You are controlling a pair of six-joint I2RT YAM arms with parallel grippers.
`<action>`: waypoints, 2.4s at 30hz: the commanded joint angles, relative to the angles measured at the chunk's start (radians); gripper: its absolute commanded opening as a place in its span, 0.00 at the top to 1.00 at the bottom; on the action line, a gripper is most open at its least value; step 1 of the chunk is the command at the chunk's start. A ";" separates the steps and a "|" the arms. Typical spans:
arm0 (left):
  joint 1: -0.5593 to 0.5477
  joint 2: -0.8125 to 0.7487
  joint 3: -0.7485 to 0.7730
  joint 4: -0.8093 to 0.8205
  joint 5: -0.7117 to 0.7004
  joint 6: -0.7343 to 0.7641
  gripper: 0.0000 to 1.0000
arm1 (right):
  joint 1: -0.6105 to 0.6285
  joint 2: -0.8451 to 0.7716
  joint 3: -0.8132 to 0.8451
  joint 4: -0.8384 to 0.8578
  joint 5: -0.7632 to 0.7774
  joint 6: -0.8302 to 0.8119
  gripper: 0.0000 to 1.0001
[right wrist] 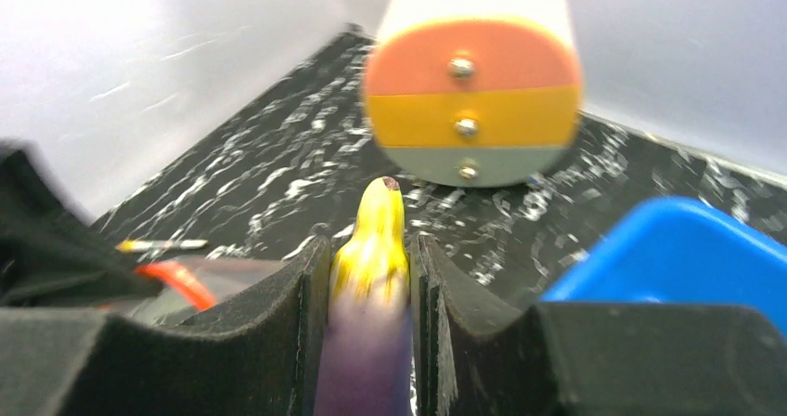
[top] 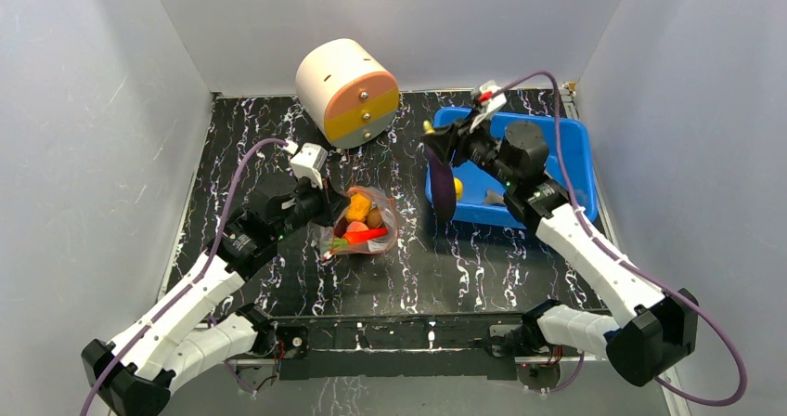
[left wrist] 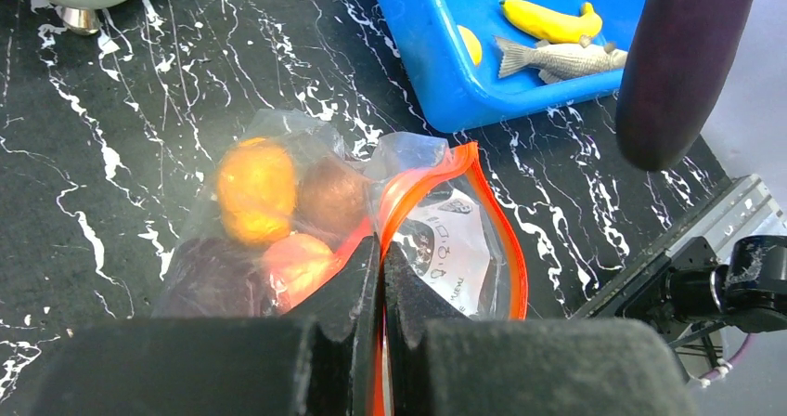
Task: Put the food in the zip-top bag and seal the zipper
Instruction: Place the fake vegetable in the zipper food storage bag.
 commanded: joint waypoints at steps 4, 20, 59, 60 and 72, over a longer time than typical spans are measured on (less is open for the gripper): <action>0.006 -0.007 0.057 -0.012 0.081 -0.015 1.00 | 0.064 -0.106 -0.172 0.546 -0.525 -0.135 0.83; 0.005 -0.003 0.068 -0.018 0.196 -0.012 1.00 | 0.270 -0.018 -0.111 0.576 -0.904 -0.412 0.80; 0.005 -0.019 0.083 -0.059 0.382 0.047 1.00 | 0.447 0.139 -0.047 -0.111 -0.701 -1.259 0.82; 0.006 -0.018 0.086 -0.061 0.385 0.048 1.00 | 0.447 0.138 -0.048 -0.128 -0.682 -1.271 0.82; 0.006 -0.024 0.090 -0.068 0.391 0.043 1.00 | 0.447 0.180 -0.051 -0.237 -0.530 -1.343 0.80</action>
